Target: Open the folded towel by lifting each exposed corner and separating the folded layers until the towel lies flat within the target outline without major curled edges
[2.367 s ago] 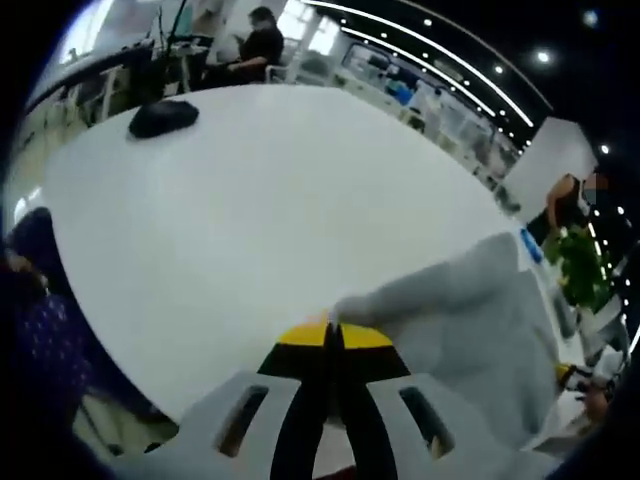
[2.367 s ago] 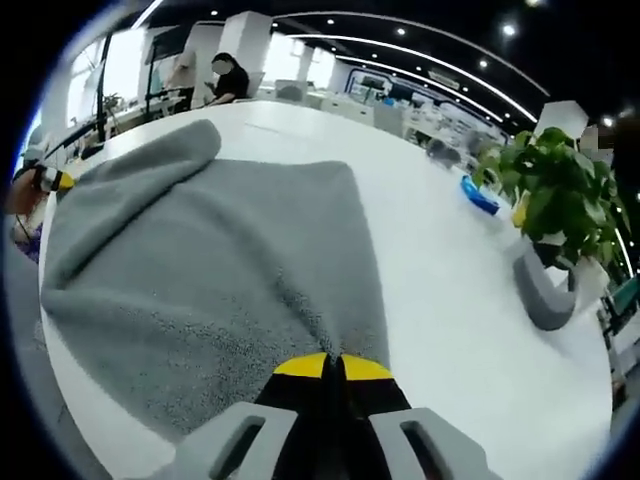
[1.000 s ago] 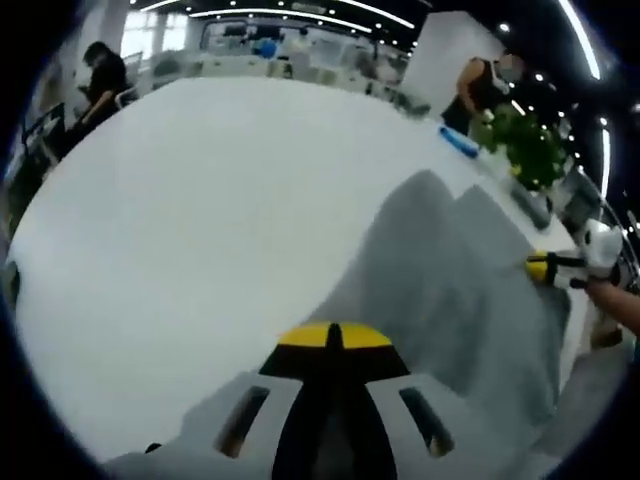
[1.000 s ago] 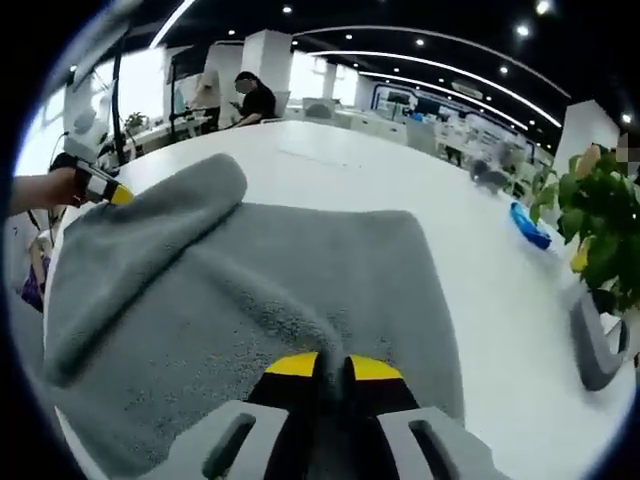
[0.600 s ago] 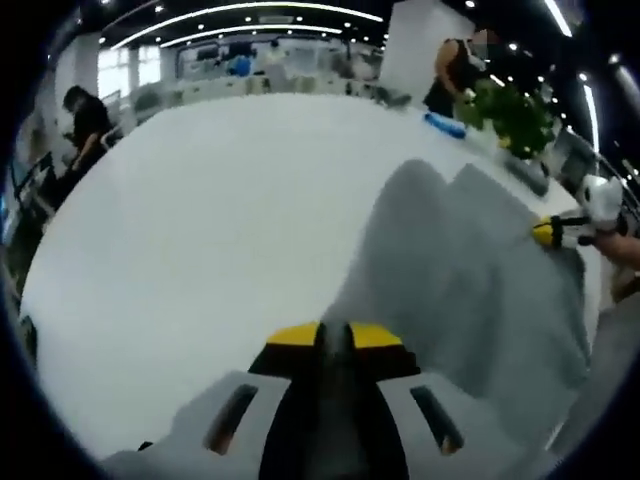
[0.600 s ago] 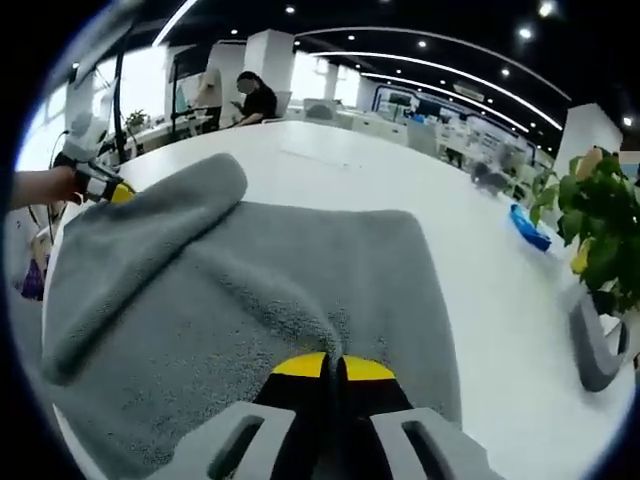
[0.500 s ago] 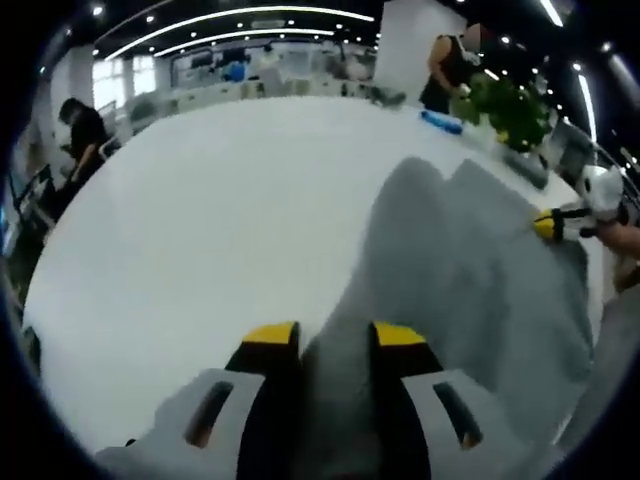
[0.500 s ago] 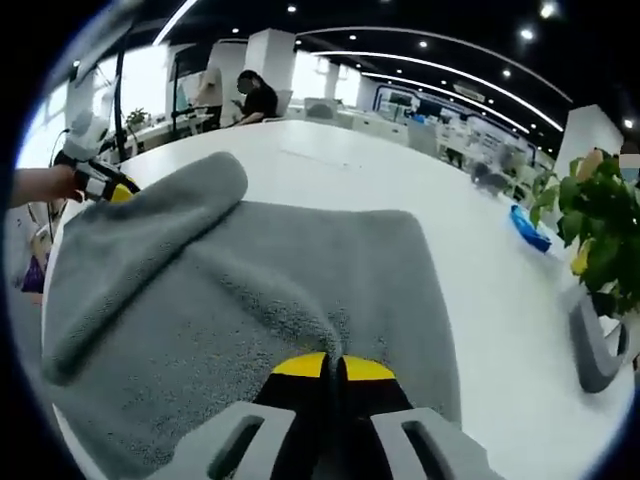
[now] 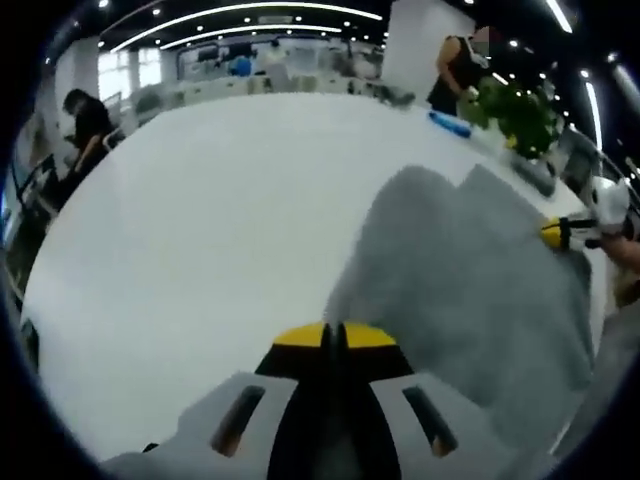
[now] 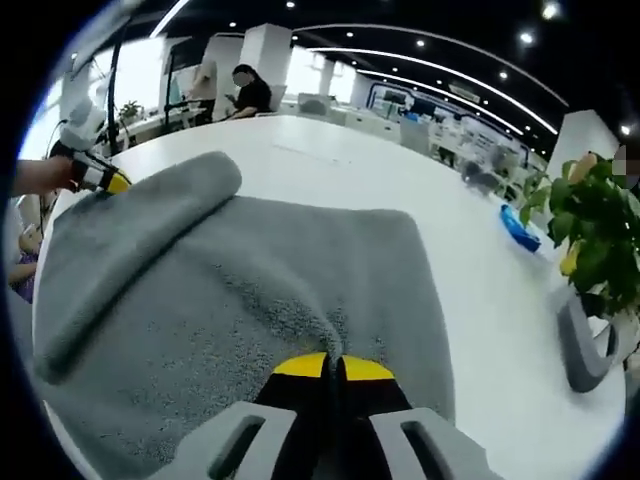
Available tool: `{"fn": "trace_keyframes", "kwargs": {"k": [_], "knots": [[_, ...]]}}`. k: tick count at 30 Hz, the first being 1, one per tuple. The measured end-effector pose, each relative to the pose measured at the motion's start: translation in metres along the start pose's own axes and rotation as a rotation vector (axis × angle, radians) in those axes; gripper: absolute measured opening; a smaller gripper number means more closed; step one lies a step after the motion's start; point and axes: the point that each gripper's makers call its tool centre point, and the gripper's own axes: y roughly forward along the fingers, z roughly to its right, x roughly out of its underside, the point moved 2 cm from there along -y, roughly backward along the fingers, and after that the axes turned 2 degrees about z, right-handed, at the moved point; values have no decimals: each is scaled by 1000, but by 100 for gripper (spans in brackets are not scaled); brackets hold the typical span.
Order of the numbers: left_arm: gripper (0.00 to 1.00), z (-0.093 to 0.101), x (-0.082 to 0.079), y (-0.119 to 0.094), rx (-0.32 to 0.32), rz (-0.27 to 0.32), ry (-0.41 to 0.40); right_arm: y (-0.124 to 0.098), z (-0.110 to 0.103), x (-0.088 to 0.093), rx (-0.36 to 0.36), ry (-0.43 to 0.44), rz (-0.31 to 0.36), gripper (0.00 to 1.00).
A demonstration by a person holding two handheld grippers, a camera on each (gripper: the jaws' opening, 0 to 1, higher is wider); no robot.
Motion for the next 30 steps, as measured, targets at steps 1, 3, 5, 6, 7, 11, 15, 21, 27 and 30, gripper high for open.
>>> {"fn": "trace_keyframes", "kwargs": {"k": [1,3,5,6,7,11,15,21,27,30], "knots": [[3,-2,0,0,-3,-1,-7,-1,5,2,11,7,-2,0],[3,-5,-1,0,-9,-4,-22,-2,11,5,20,24,-3,0],[3,-10,-2,-1,-20,-5,-37,-3,17,8,33,34,-6,0],[3,-16,-4,-1,-46,-2,-40,-4,22,10,47,33,-10,0],[3,-19,-4,-1,-57,-1,-46,-5,25,11,55,33,-12,0],[3,-30,-6,-2,-93,5,-83,-6,34,15,78,46,-19,0],[3,-43,-10,-3,-131,14,-106,-7,48,19,109,58,-28,0],[4,-42,-17,-4,-111,36,-142,-10,49,16,98,125,8,1],[16,-31,-26,-16,-135,98,-105,-34,77,-6,155,247,151,23],[25,-20,-30,-27,-146,143,-117,-47,91,2,170,266,145,25]]}}
